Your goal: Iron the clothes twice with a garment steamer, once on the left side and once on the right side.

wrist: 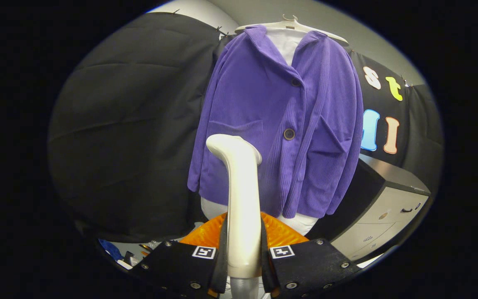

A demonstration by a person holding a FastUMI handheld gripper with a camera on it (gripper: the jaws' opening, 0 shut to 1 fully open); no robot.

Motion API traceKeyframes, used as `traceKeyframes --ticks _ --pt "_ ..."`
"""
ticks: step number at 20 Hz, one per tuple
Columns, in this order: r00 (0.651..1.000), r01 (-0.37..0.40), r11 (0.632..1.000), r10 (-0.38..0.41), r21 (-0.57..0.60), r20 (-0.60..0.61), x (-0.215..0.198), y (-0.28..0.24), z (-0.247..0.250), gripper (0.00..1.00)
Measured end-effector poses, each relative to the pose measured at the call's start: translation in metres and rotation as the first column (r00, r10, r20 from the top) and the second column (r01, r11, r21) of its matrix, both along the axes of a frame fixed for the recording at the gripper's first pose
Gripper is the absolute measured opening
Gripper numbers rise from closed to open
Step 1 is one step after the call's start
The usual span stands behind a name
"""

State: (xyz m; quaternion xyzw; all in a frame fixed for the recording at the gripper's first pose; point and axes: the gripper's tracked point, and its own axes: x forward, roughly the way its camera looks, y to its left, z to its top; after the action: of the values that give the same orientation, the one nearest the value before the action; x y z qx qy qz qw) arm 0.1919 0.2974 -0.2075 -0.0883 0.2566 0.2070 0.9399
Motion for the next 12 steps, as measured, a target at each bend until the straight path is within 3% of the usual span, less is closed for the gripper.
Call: traceKeyframes --ticks 12 --pt "0.980 -0.008 0.999 -0.002 -0.048 -0.199 -0.064 -0.021 -0.098 0.33"
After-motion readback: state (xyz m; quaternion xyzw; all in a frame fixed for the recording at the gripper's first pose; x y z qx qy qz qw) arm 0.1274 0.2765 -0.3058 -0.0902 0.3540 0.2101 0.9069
